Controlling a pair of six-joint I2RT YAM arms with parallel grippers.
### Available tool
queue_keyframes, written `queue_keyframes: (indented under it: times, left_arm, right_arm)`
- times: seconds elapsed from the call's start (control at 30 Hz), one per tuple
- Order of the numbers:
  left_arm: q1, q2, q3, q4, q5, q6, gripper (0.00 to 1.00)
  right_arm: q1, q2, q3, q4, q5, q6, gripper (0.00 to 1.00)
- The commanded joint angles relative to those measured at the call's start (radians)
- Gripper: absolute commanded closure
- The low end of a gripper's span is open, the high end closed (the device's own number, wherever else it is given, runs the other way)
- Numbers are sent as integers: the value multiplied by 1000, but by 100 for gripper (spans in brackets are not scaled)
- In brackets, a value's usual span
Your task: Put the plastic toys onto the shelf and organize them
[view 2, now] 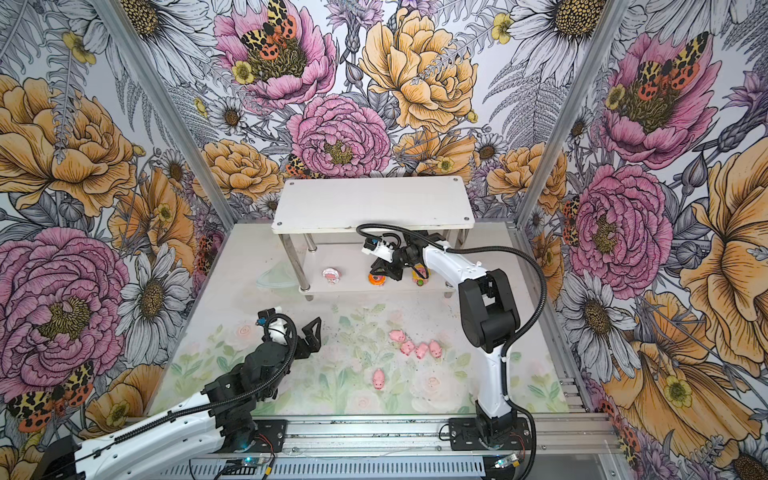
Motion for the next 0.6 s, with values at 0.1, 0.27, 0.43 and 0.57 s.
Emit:
queue_keyframes:
  times: [0.1, 0.27, 0.43, 0.57]
  left_arm:
    - [12, 4, 29, 8, 19, -3, 1]
    - [13, 19, 37, 10, 20, -5, 1]
    - [15, 35, 36, 19, 22, -6, 1]
    - [18, 42, 35, 25, 27, -6, 1]
  right_arm:
    - [7, 40, 53, -9, -5, -36, 89]
    - [12, 47, 55, -9, -7, -54, 62]
    - [12, 49, 52, -7, 1, -52, 54]
    - [14, 49, 55, -6, 6, -43, 51]
